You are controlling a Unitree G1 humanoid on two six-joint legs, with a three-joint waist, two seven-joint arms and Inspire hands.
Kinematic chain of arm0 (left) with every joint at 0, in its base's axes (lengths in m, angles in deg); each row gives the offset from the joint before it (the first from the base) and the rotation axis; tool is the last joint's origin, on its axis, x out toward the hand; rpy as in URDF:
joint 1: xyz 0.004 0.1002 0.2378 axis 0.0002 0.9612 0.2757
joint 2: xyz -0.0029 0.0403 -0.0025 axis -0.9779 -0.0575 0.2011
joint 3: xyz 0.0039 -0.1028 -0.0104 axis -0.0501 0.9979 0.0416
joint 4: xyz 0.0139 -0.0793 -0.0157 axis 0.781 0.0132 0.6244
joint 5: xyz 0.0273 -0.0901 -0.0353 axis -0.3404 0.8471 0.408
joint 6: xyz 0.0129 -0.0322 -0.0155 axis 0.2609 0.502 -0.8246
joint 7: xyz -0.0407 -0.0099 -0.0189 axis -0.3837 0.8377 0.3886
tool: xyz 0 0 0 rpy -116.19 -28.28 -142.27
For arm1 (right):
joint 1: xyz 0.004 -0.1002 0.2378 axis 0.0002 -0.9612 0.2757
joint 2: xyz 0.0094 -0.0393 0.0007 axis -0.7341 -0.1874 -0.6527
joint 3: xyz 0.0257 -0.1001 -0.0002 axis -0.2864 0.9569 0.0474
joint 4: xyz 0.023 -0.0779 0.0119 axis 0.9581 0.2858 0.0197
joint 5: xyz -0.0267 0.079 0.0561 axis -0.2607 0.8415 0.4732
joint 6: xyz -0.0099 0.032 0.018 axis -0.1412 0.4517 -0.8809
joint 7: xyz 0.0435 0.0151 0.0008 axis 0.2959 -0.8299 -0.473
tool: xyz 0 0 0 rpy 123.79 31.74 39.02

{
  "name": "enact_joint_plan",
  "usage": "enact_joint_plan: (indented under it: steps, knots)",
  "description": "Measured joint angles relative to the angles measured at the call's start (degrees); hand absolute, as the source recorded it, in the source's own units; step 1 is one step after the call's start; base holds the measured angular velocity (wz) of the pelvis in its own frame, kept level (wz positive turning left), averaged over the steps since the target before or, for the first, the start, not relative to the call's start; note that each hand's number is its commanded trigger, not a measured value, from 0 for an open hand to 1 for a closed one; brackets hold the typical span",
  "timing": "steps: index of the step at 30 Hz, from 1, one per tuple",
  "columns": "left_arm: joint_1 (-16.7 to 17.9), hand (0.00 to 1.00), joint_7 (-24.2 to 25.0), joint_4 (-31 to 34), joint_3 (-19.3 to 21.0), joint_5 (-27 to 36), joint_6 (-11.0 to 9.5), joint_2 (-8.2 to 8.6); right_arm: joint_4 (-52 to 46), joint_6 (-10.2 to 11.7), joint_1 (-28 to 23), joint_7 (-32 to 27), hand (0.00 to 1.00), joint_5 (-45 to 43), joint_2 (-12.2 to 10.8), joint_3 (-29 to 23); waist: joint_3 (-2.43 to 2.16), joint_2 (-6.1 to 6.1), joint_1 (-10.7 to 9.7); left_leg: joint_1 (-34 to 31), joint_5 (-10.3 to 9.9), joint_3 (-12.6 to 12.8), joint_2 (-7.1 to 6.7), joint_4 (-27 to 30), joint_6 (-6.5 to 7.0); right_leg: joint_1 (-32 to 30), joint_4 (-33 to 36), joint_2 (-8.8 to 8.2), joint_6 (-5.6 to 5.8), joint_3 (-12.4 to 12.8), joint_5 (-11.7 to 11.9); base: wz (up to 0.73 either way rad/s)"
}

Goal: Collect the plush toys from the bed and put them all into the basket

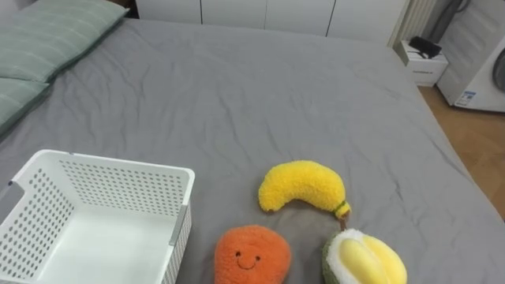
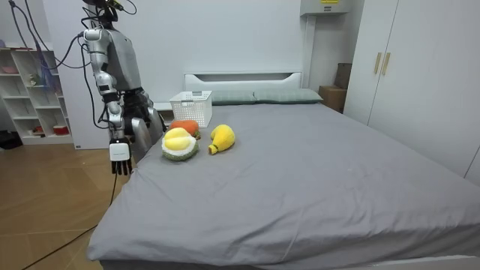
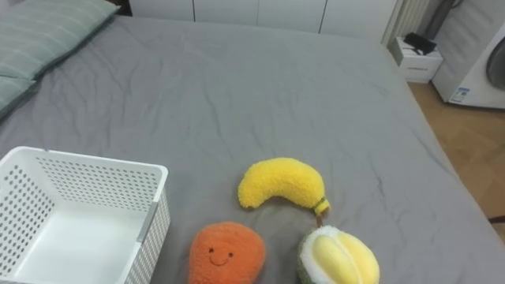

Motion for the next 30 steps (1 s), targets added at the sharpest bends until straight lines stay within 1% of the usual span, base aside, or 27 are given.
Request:
enact_joint_plan:
  steps: [2, 3, 4, 7, 8, 9, 11, 13, 14, 15, 16, 17, 18, 19, 20, 21, 22, 23, 24, 25, 26, 27, 28, 29, 30]
  knots:
    - [0.26, 0.0, 0.0, 0.13, 0.01, 0.07, 0.26, 0.01, 0.45, -0.04, -0.4, -1.02, 0.0, 2.73, 0.03, -1.41, 0.01, 0.0, -0.03, -0.02, -0.01, 0.2, 0.02, 0.0, -0.01, -0.14, 0.02, -0.02, 0.0, 0.1, 0.0, -0.03]
    - [0.5, 0.0, 0.0, 0.3, 0.14, 0.17, 0.6, -0.02, 0.98, -0.08, -0.5, -1.81, 0.0, 5.06, 0.12, -2.57, 0.14, -0.2, -0.17, 0.06, -0.01, 0.38, 0.08, -0.02, 0.0, -0.15, 0.04, -0.01, 0.0, 0.17, 0.0, -0.04]
    - [0.62, 0.0, 0.02, 0.28, 1.24, 0.11, 0.67, -0.03, 1.56, -0.03, -0.51, -2.55, 0.0, 7.41, 0.22, -5.73, 0.26, -0.37, -0.59, 0.07, 0.0, 0.34, 0.08, -0.02, 0.0, -0.09, 0.03, -0.01, 0.0, 0.09, 0.0, 0.0]
    - [0.99, 0.0, -0.04, 0.28, 4.2, 0.05, 0.48, -0.36, 2.5, 0.05, -0.63, -4.08, 0.0, 12.1, 0.92, -11.32, 0.29, -0.46, -1.77, 0.09, 0.01, 0.26, 0.08, 0.06, -0.01, 0.03, 0.02, -0.02, 0.0, -0.21, 0.0, 0.0]
    - [1.05, 0.0, -0.05, 0.3, 4.83, 0.05, 0.36, -0.41, 2.44, 0.03, -0.82, -4.41, 0.0, 12.84, 1.07, -12.37, 0.29, -0.57, -1.82, 0.1, 0.02, 0.28, 0.08, 0.06, -0.01, 0.0, 0.08, -0.02, 0.0, -0.18, 0.0, 0.0]
    - [1.39, 0.0, -0.12, 0.87, 5.71, 0.06, 0.27, -0.55, 2.3, -0.02, -1.06, -5.26, 0.0, 14.25, 1.4, -14.86, 0.31, -0.73, -2.18, 0.08, 0.05, 0.34, 0.08, 0.02, -0.04, -0.08, 0.11, -0.02, 0.0, -0.16, 0.0, -0.04]
    - [1.83, 0.0, -0.65, 1.47, 5.98, 0.05, -0.13, -0.97, 1.87, 0.02, -1.05, -6.84, 0.0, 17.9, 2.63, -17.93, 0.31, -0.9, -2.66, 0.03, 0.07, 0.5, 0.08, 0.0, -0.05, -0.23, 0.11, -0.04, -0.01, -0.09, 0.01, -0.06]
    - [1.83, 0.0, -0.73, 1.9, 7.71, 0.02, -0.76, -1.38, -0.02, 0.67, 0.09, -9.2, 0.0, 22.48, 5.4, -22.64, 0.32, -1.22, -3.19, 0.06, 0.05, 1.1, 0.06, -0.02, -0.04, -0.52, -0.12, -0.11, -0.02, 0.1, 0.0, -0.12]
    - [1.79, 0.0, -0.73, 1.92, 8.16, 0.02, -1.04, -1.57, -1.03, 0.85, 0.44, -9.93, 0.0, 22.68, 6.07, -23.79, 0.28, -1.35, -3.3, 0.07, 0.05, 1.22, 0.06, -0.05, -0.04, -0.6, -0.19, -0.11, -0.05, 0.22, -0.03, -0.13]
    - [1.71, 0.0, -0.77, 1.92, 8.39, 0.01, -1.63, -2.26, -3.52, 1.53, 1.06, -11.52, 0.0, 22.84, 7.45, -25.21, 0.32, -1.5, -3.35, 0.09, 0.06, 1.48, 0.05, -0.13, -0.04, -0.76, -0.17, -0.08, -0.06, 0.53, -0.04, -0.11]
    - [1.67, 0.0, -0.98, 1.79, 8.47, 0.01, -2.23, -3.02, -6.02, 2.81, 1.69, -13.44, 0.0, 23.76, 8.59, -26.48, 0.35, -1.79, -3.33, 0.03, 0.07, 1.67, 0.09, -0.18, -0.04, -0.91, -0.21, -0.03, -0.07, 0.72, -0.03, -0.09]
    - [1.67, 0.0, -1.1, 1.76, 8.82, 0.01, -2.45, -3.3, -7.4, 3.36, 2.02, -14.44, 0.0, 24.41, 9.06, -27.14, 0.37, -1.98, -3.33, -0.03, 0.07, 1.69, 0.09, -0.21, -0.04, -0.97, -0.24, -0.03, -0.08, 0.72, -0.02, -0.05]
    - [1.57, 0.0, -1.45, 1.82, 9.3, -0.05, -2.67, -3.66, -11.23, 4.11, 2.43, -16.48, 0.0, 24.6, 9.48, -28.34, 0.34, -2.45, -3.32, -0.37, 0.08, 1.78, 0.13, -0.22, -0.04, -1.4, -0.21, -0.02, -0.08, 0.76, -0.02, 0.0]
    - [1.65, 0.0, -1.71, 1.9, 9.39, -0.05, -2.74, -3.73, -13.67, 4.28, 2.71, -17.59, 0.0, 24.48, 9.54, -28.65, 0.36, -2.71, -3.44, -0.59, 0.08, 1.8, 0.15, -0.22, -0.04, -1.66, -0.22, -0.02, -0.08, 0.78, -0.02, 0.0]
    - [1.67, 0.0, -2.04, 1.89, 9.39, 0.01, -2.74, -3.81, -18.61, 4.37, 2.97, -19.5, 0.0, 24.35, 9.54, -28.85, 0.31, -3.21, -3.62, -0.95, 0.26, 1.79, 0.17, -0.19, -0.02, -1.87, -0.52, 0.0, -0.12, 0.64, 0.1, 0.0]
    - [1.69, 0.0, -2.23, 1.89, 9.23, 0.06, -2.8, -3.74, -24.2, 4.58, 3.04, -21.19, 0.0, 24.09, 9.35, -28.94, 0.36, -3.3, -3.51, -1.03, 0.3, 1.95, 0.23, -0.17, -0.04, -1.87, -0.95, 0.23, -0.16, 1.02, 0.44, 0.0]
    - [1.68, 0.0, -2.63, 1.93, 8.86, 0.06, -2.94, -3.61, -29.68, 5.29, 3.25, -22.72, 0.0, 23.76, 8.97, -28.93, 0.28, -3.14, -3.55, -1.13, 0.32, 2.01, 0.24, -0.3, -0.06, -1.93, -0.97, 0.31, -0.17, 1.12, 0.53, -0.03]
    - [1.65, 0.0, -2.98, 1.93, 8.58, 0.04, -3.0, -3.57, -31.99, 5.88, 3.34, -23.47, 0.0, 23.64, 8.73, -28.91, 0.3, -3.19, -3.62, -1.09, 0.32, 2.01, 0.26, -0.35, -0.07, -1.98, -0.97, 0.33, -0.17, 1.11, 0.53, 0.0]
    - [1.53, 0.0, -3.59, 1.93, 8.29, 0.03, -3.05, -3.49, -36.06, 6.95, 3.4, -24.62, 0.0, 22.43, 8.55, -28.58, 0.3, -3.27, -3.46, -1.11, 0.33, 1.99, 0.29, -0.54, -0.1, -2.14, -1.0, 0.39, -0.18, 1.12, 0.54, 0.0]
    - [1.39, 0.0, -3.75, 1.93, 8.23, 0.03, -3.13, -3.43, -38.23, 7.0, 3.37, -25.31, 0.0, 22.05, 8.55, -28.37, 0.31, -3.29, -3.22, -1.16, 0.35, 1.99, 0.28, -0.67, -0.13, -2.26, -0.99, 0.4, -0.18, 1.09, 0.54, 0.0]
    - [1.39, 0.0, -4.21, 1.93, 7.82, 0.09, -3.49, -3.34, -43.07, 7.05, 3.32, -26.51, 0.0, 21.61, 8.4, -28.02, 0.31, -3.17, -3.09, -1.44, 0.36, 1.99, 0.29, -0.75, -0.13, -2.62, -0.95, 0.39, -0.19, 0.87, 0.57, 0.0]
    - [1.59, 0.0, -4.71, 1.84, 7.68, 0.14, -3.9, -3.25, -48.61, 7.56, 3.14, -27.55, 0.0, 20.02, 7.72, -27.9, 0.36, -2.93, -3.14, -1.82, 0.36, 2.0, 0.29, -0.73, -0.13, -2.72, -0.95, 0.39, -0.2, 0.84, 0.6, 0.0]
    - [1.7, 0.0, -5.02, 1.82, 7.03, 0.08, -4.15, -3.24, -53.39, 8.38, 2.95, -28.21, 0.0, 18.04, 7.3, -27.29, 0.5, -2.69, -3.13, -1.96, 0.36, 2.01, 0.3, -0.73, -0.13, -2.79, -0.96, 0.4, -0.23, 0.83, 0.66, 0.0]
    - [1.76, 0.0, -5.06, 1.81, 6.74, 0.07, -4.28, -3.23, -55.13, 9.06, 2.95, -28.28, 0.0, 17.28, 7.31, -26.8, 0.56, -2.54, -3.16, -1.96, 0.36, 2.0, 0.3, -0.73, -0.13, -2.79, -0.97, 0.4, -0.23, 0.8, 0.7, 0.0]
    - [2.16, 0.0, -5.06, 1.84, 6.61, 0.07, -4.49, -3.22, -58.05, 10.18, 2.94, -28.37, 0.0, 16.84, 7.31, -25.87, 0.63, -2.08, -3.18, -1.97, 0.36, 2.0, 0.31, -0.74, -0.13, -2.77, -0.98, 0.4, -0.23, 0.79, 0.71, 0.0]
